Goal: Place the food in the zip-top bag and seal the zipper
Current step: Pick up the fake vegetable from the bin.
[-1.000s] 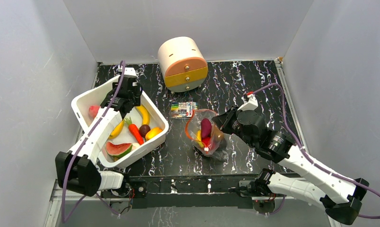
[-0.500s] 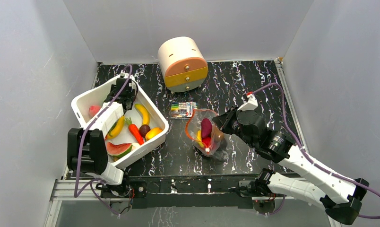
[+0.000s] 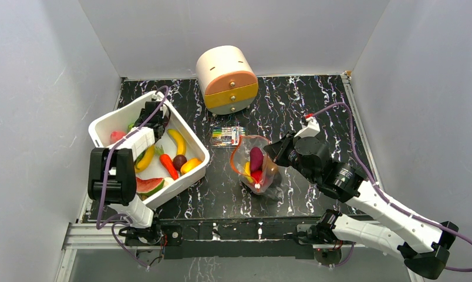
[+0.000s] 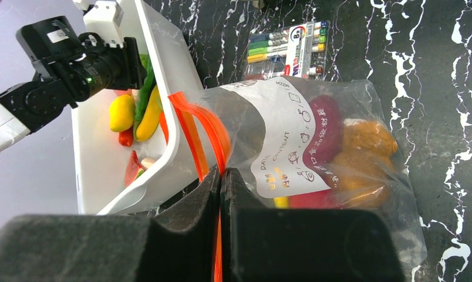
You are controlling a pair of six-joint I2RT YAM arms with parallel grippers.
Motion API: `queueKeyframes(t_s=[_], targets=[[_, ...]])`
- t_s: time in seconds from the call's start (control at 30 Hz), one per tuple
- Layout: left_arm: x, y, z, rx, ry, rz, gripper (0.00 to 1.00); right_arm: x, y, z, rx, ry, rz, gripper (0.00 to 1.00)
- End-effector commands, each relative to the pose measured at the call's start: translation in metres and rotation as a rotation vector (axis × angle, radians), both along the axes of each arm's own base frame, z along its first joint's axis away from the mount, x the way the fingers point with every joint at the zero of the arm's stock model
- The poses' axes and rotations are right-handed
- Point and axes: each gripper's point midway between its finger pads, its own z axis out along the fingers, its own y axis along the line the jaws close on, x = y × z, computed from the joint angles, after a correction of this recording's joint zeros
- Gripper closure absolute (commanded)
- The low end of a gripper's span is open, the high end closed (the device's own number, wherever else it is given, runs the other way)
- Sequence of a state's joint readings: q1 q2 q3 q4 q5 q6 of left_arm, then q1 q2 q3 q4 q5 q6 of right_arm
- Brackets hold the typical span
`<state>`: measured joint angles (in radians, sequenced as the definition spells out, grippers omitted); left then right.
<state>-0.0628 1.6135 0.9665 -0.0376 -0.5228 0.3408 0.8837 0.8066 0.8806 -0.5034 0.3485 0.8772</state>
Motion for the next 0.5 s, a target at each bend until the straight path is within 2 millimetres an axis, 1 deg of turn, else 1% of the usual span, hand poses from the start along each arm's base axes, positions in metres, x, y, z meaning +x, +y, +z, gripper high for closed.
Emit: queueKeyframes(t_s=[0.0, 0.17, 0.23, 0.37, 0.47], targets=[[0.002, 0.010, -0.010, 0.035, 0.018, 0.021, 0.54, 0.003, 0.004, 0.023, 0.066, -0.065, 0.003, 1.00], [-0.001, 0.013, -0.021, 0.040, 0.034, 0.028, 0.54, -0.001, -0.001, 0.021, 0.084, -0.062, -0.007, 1.00], [-0.003, 0.015, -0.027, 0.045, 0.050, 0.039, 0.54, -0.001, -0.003, 0.019, 0.083, -0.061, -0.010, 1.00], [-0.006, 0.015, -0.041, 0.031, 0.081, 0.039, 0.54, -0.003, -0.005, 0.021, 0.081, -0.062, -0.014, 1.00], [-0.006, 0.015, -0.045, 0.034, 0.095, 0.040, 0.56, -0.003, -0.006, 0.021, 0.089, -0.061, -0.018, 1.00]])
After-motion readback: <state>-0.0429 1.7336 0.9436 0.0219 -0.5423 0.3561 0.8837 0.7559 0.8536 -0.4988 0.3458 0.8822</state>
